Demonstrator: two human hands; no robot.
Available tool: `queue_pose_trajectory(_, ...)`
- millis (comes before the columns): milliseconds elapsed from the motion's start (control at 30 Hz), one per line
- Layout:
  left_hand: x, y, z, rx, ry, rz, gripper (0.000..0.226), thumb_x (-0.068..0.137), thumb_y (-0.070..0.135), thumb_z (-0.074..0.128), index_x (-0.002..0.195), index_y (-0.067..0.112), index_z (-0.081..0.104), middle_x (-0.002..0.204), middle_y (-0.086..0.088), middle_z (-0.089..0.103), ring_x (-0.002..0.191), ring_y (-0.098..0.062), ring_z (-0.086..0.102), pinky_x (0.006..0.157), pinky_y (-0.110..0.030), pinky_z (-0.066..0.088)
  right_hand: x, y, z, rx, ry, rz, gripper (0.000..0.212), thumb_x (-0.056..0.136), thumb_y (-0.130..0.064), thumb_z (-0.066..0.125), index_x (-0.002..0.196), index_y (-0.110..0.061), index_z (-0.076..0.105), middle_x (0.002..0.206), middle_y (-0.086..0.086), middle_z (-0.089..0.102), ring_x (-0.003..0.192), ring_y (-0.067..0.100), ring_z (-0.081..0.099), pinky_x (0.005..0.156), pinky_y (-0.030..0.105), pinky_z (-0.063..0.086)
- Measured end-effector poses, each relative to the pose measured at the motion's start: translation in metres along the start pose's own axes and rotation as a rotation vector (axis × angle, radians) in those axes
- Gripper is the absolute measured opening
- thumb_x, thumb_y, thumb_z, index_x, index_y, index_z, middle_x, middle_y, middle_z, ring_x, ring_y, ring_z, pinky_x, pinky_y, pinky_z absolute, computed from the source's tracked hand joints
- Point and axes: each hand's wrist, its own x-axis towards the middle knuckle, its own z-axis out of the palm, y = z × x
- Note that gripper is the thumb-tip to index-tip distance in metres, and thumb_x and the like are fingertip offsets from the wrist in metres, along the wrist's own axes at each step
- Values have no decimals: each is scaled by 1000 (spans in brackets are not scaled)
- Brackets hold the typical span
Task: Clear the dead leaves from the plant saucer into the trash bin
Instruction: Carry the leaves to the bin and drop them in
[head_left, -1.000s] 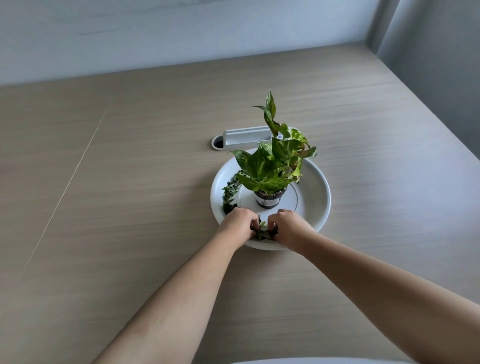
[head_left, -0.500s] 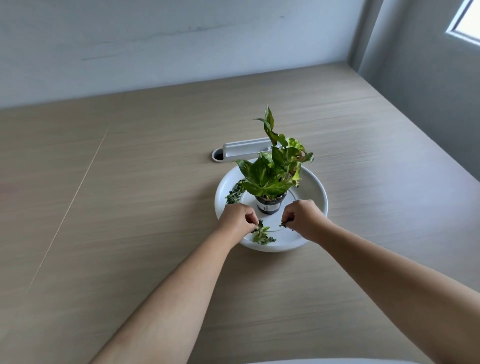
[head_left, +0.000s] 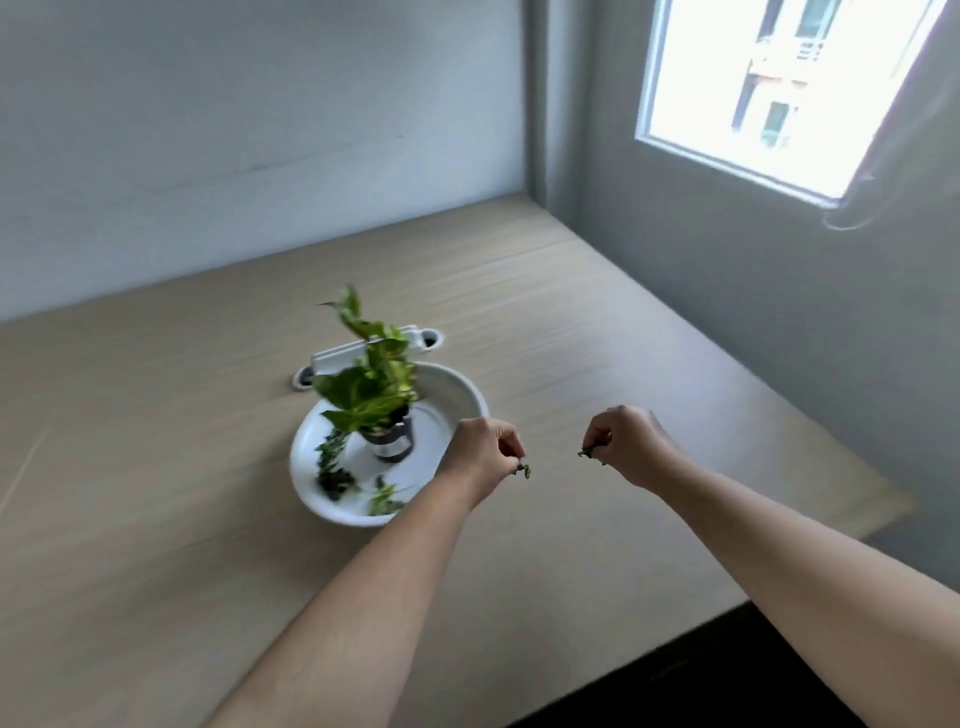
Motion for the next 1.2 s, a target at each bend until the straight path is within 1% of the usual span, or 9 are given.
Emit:
queue_pose_trajectory(233, 5, 191, 144, -24, -214, 279, 15, 71, -5, 66, 80, 4, 74, 83, -15, 75, 67, -13, 62, 57, -14, 47, -113, 185, -126, 28, 187, 282, 12, 74, -2, 69, 82, -8, 76, 84, 11, 73, 69, 14, 58, 50, 5, 32)
queue_pose_trajectory(400, -16, 298, 256, 53, -376, 482, 14, 69, -3, 65, 77, 4, 75, 80, -14, 76, 71, -18, 65, 54, -3, 35, -214, 296, -173, 96, 252, 551, 13, 73, -1, 67, 82, -7, 75, 85, 13, 76, 72, 16, 63, 54, 12, 35)
queue_pose_trajectory(467, -24, 327, 297, 99, -467, 539, 14, 67, -1, 65, 75, 6, 75, 79, -11, 76, 72, -16, 65, 57, -10, 38, -251, 333, -174, 137, 284, 656, 12, 73, 0, 67, 80, -7, 75, 85, 12, 76, 70, 15, 61, 57, 16, 39)
queue_pose_trajectory(600, -33, 349, 368, 183, -627, 611, 12, 68, 3, 67, 73, 10, 74, 78, -7, 76, 76, -16, 67, 67, -16, 42, -296, 388, -155, 200, 283, 825, 18, 73, -1, 66, 67, -17, 71, 71, 7, 68, 69, 16, 62, 53, 15, 38)
queue_pose_trajectory(667, -33, 347, 402, 220, -695, 611, 11, 69, 4, 67, 74, 10, 74, 78, -5, 75, 71, -11, 61, 66, -14, 40, -308, 412, -136, 231, 291, 901, 27, 73, -5, 69, 58, -26, 62, 69, 1, 65, 71, 18, 65, 60, 20, 43)
queue_pose_trajectory(900, -14, 332, 518, 269, -892, 561, 8, 76, 3, 68, 74, 10, 71, 64, 5, 60, 65, -12, 57, 65, -21, 44, -308, 483, -87, 335, 355, 1054, 8, 77, -5, 68, 79, -13, 71, 85, 5, 64, 84, 23, 64, 71, 22, 41)
queue_pose_trajectory(1000, -1, 337, 552, 314, -987, 579, 8, 76, 9, 74, 83, 12, 71, 89, -3, 70, 88, -17, 64, 77, -24, 48, -295, 507, -80, 373, 412, 1070, 15, 79, -7, 68, 93, -9, 71, 100, 10, 66, 94, 26, 63, 83, 27, 45)
queue_pose_trajectory(1100, 10, 338, 569, 405, -1056, 617, 18, 79, 17, 73, 96, 17, 68, 120, -1, 64, 110, -18, 60, 90, -28, 47, -293, 520, -72, 402, 361, 1085, 27, 84, -15, 65, 111, -15, 66, 119, 9, 63, 110, 27, 58, 98, 35, 47)
queue_pose_trajectory(1200, 18, 334, 568, 484, -1089, 647, 19, 84, 19, 69, 102, 19, 66, 121, -1, 62, 111, -19, 59, 88, -30, 48, -301, 524, -67, 410, 345, 1138, 27, 86, -13, 62, 113, -13, 65, 120, 10, 64, 108, 26, 60, 96, 34, 47)
